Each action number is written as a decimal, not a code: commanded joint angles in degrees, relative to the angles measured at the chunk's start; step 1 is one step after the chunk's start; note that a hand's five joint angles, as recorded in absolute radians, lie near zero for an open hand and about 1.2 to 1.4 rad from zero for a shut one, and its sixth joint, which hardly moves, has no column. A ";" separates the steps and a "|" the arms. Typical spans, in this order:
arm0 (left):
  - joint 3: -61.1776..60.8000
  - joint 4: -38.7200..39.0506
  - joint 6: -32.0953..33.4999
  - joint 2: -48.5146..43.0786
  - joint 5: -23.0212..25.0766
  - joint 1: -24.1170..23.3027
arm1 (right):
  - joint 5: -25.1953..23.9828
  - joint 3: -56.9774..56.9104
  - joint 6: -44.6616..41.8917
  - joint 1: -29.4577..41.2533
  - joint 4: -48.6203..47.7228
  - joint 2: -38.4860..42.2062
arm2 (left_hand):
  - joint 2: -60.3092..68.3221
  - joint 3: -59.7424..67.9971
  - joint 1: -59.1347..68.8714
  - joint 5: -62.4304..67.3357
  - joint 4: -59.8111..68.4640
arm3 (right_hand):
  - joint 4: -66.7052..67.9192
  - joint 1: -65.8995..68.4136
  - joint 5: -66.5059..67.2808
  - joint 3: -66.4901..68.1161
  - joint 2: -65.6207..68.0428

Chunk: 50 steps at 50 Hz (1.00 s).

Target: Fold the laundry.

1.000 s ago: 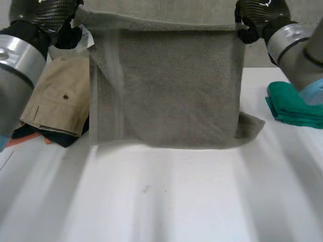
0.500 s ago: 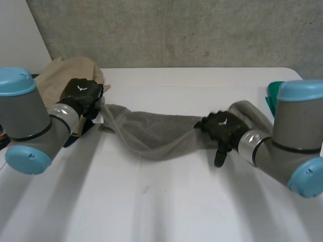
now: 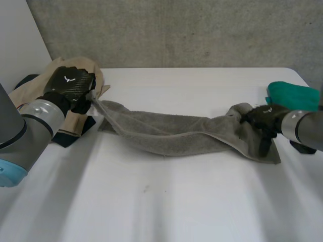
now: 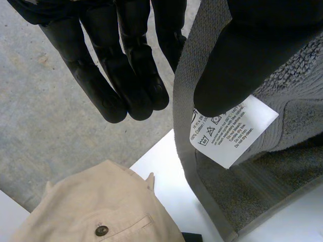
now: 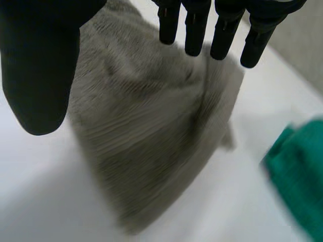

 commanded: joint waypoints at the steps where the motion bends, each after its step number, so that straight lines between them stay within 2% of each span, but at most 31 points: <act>1: 0.54 -0.06 0.00 -0.42 -0.06 0.25 | -2.95 12.11 8.61 -4.01 -8.77 -3.65 | 11.41 11.78 13.99 13.12 11.51 | 5.73 6.08 5.11 5.40 5.66; 6: 0.54 -0.06 0.00 -0.60 0.29 0.16 | -3.31 17.83 10.10 -4.81 -16.95 -3.74 | 11.41 11.78 13.99 13.12 11.51 | 5.56 5.91 4.94 5.23 5.49; 11: 0.63 -0.06 0.00 -1.47 0.03 0.07 | -3.40 19.94 15.72 -3.23 -20.13 -2.25 | 11.41 11.78 13.99 13.12 11.51 | 6.23 6.58 5.60 5.90 6.16; 15: 0.98 -0.15 0.08 -1.92 0.03 0.25 | -2.87 19.68 20.38 -1.82 -22.58 -0.49 | 11.41 11.78 13.99 13.12 11.51 | 14.96 15.32 14.34 14.63 14.89; 17: 1.06 -0.32 -0.09 -1.83 -0.06 0.51 | -1.91 19.07 22.32 -1.03 -25.22 0.56 | 11.41 11.78 13.99 13.12 11.51 | 29.87 30.23 29.25 29.54 29.80; 19: 1.07 -0.58 -0.09 -1.65 -0.06 0.78 | -0.85 18.89 23.11 -1.11 -26.89 0.65 | 11.41 11.78 13.99 13.12 11.51 | 57.38 57.74 56.76 57.05 57.31; 20: 1.07 -1.02 -0.09 -1.57 -0.15 1.12 | 0.46 19.06 23.37 -1.64 -28.12 0.22 | 11.41 11.78 13.99 13.12 11.51 | 63.06 63.41 62.43 62.72 62.98; 24: 1.07 -2.95 0.17 -1.48 -0.24 1.74 | 2.23 21.08 21.46 -2.87 -29.80 -3.89 | 11.41 11.78 13.99 13.12 11.51 | 63.11 63.47 62.49 62.78 63.04; 27: 1.07 -4.89 0.17 -1.13 -0.33 2.01 | 0.92 21.79 17.68 -3.83 -29.28 -7.77 | 11.41 11.78 13.99 13.12 11.51 | 63.11 63.47 62.49 62.78 63.04; 31: 0.63 -9.10 1.22 -0.51 -0.41 2.62 | -4.79 22.93 8.54 -6.73 -20.59 -13.22 | 11.41 11.78 13.99 13.12 11.51 | 63.11 63.47 62.49 62.78 63.04; 32: 0.37 -10.85 2.01 -0.51 -0.41 3.06 | -8.02 22.93 3.82 -7.70 -15.00 -14.80 | 11.41 11.78 13.99 13.12 11.51 | 63.11 63.47 62.49 62.78 63.04; 34: 0.19 -12.97 3.33 -0.68 -0.24 3.41 | -10.50 22.49 -1.64 -8.58 -8.21 -15.51 | 11.41 11.78 13.99 13.12 11.51 | 63.11 63.47 62.49 62.78 63.04; 36: 0.01 -16.47 5.61 -0.86 -0.06 4.02 | -12.53 21.97 -9.97 -9.72 1.69 -15.17 | 11.41 11.78 13.99 13.12 11.51 | 63.11 63.47 62.49 62.78 63.04; 39: -0.69 -20.08 7.81 -1.12 0.37 5.34 | -12.89 20.39 -18.69 -10.96 9.38 -14.73 | 11.41 11.78 13.99 13.12 11.51 | 63.11 63.47 62.49 62.78 63.04; 41: -0.69 -20.28 8.26 -1.30 1.08 6.13 | -12.80 19.86 -19.25 -10.79 8.27 -13.77 | 11.41 11.78 13.99 13.12 11.51 | 29.80 30.15 29.17 29.46 29.72; 42: -0.60 -20.01 8.26 -1.39 1.60 6.49 | -12.80 19.86 -18.99 -10.44 7.21 -12.89 | 11.41 11.78 13.99 13.12 11.51 | 17.96 18.31 17.34 17.63 17.89; 50: 2.38 -18.25 5.71 -2.09 2.93 7.37 | -13.41 22.75 -10.12 -9.99 -7.73 -10.07 | 11.41 11.78 13.99 13.12 11.51 | 8.59 8.94 7.96 8.26 8.52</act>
